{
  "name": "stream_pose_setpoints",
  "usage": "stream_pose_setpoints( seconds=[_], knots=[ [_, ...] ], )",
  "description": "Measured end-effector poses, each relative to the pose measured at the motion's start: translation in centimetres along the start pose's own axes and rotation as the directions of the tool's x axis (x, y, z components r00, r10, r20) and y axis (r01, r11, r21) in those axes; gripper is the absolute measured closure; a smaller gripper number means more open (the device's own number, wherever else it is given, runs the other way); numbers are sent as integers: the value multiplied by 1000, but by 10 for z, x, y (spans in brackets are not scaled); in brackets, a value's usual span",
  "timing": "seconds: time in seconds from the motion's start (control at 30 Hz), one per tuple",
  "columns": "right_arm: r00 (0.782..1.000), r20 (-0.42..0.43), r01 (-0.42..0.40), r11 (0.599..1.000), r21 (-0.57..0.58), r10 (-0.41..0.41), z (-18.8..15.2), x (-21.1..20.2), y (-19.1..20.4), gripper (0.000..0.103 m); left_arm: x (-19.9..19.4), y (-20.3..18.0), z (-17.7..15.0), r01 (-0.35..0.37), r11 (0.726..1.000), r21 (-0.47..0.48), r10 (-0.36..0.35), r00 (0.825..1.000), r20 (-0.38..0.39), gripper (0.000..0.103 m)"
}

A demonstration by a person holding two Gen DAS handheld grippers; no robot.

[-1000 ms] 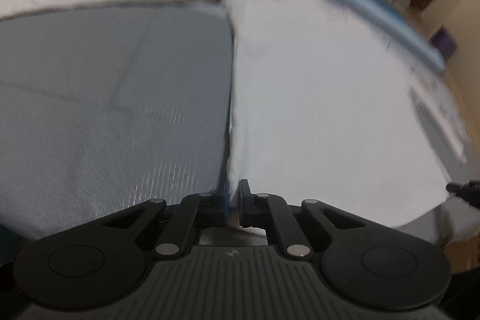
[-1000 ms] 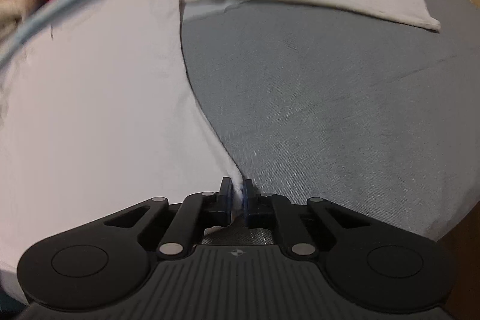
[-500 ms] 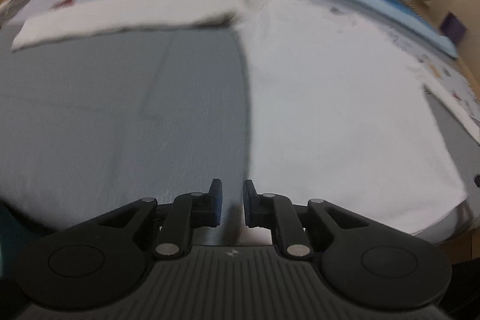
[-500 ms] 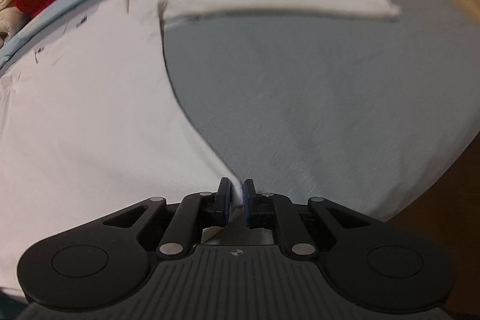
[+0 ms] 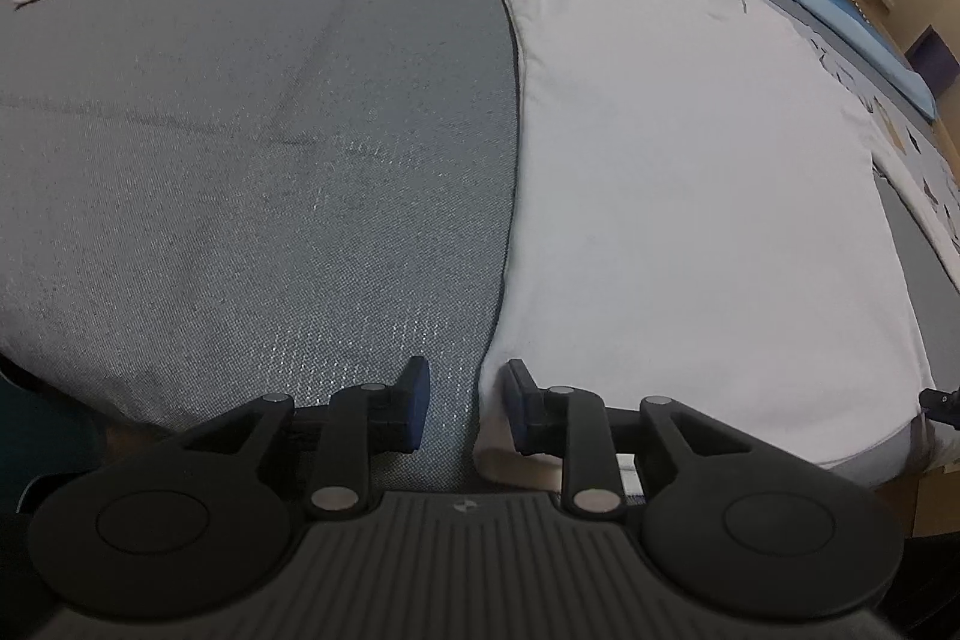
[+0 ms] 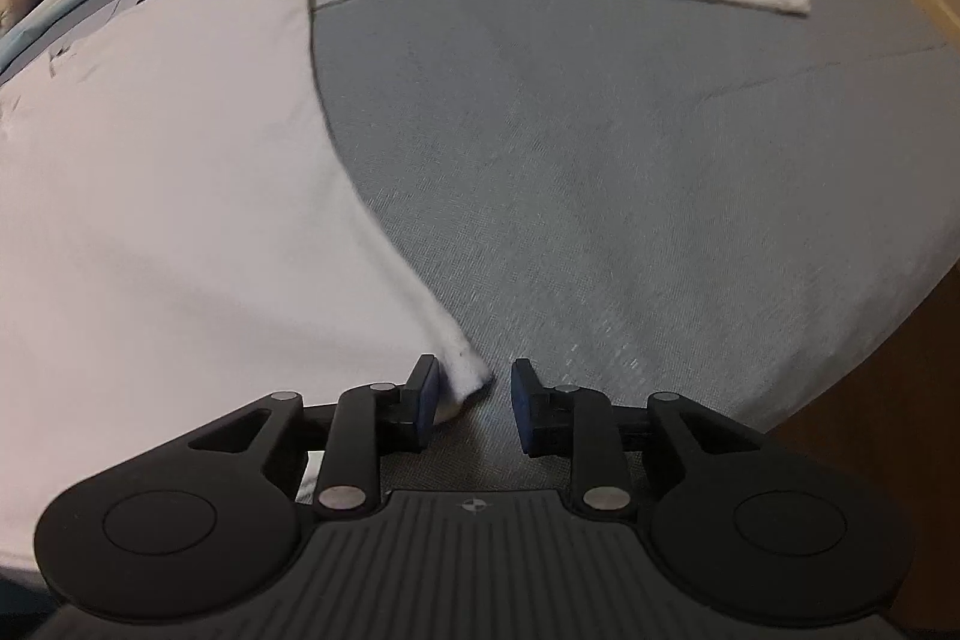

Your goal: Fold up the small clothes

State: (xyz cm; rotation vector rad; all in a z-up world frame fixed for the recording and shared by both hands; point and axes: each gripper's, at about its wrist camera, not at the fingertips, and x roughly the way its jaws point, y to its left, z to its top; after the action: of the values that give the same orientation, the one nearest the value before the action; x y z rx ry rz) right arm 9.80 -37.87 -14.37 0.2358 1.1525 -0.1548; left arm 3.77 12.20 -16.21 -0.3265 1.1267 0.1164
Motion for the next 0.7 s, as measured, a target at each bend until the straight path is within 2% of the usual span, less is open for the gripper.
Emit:
stream_pose_setpoints(
  seconds=[0.03,0.07,0.1,0.2,0.3,0.37,0.43,0.47,0.5,0.53,0.6,0.63,0.67,0.7],
  knots=[
    [1000,3,-5,1000,-8,5,1,1,0,83,0,1,-1,4,1000,-5,-4,1000,-1,77],
    [1000,4,-17,1000,-11,17,0,-2,-2,90,2,2,-3,11,1000,-8,-11,1000,-1,92],
    [1000,5,-30,1000,-5,30,0,-2,-3,95,-3,3,-6,27,1000,-6,-27,1000,-4,99],
    [999,13,-50,999,12,50,-5,-12,0,98,-13,-1,-3,13,999,35,-15,999,33,100],
    [997,30,-77,996,47,75,-6,-30,-6,98,-27,4,-1,-17,1000,21,16,998,61,100],
    [996,22,-82,996,43,81,-10,-36,-8,98,-25,7,-1,-30,999,20,29,999,38,100],
    [999,-17,-51,999,19,51,-14,-30,-5,96,-17,5,-1,-71,997,30,72,997,-5,100],
    [999,-37,-26,1000,4,27,-15,-26,-3,96,-18,3,-1,-78,996,39,78,997,7,98],
    [1000,-24,15,1000,-10,-15,-15,-25,-1,96,-24,0,0,-70,997,43,68,997,43,98],
    [999,23,45,999,-16,-44,-14,-30,0,93,-31,-4,2,-46,997,54,42,996,82,98],
    [989,145,31,999,-23,-27,-10,-47,4,88,-38,-15,4,30,996,87,-42,990,131,95],
    [979,202,-9,999,-40,17,-8,-56,7,83,-35,-19,5,63,993,100,-75,990,119,93],
    [973,226,-40,997,-66,54,-8,-60,11,80,-26,-24,4,91,989,113,-100,992,76,88],
    [972,213,-77,991,-105,98,-9,-57,19,75,-16,-28,2,96,988,121,-99,995,23,84]
  ],
)
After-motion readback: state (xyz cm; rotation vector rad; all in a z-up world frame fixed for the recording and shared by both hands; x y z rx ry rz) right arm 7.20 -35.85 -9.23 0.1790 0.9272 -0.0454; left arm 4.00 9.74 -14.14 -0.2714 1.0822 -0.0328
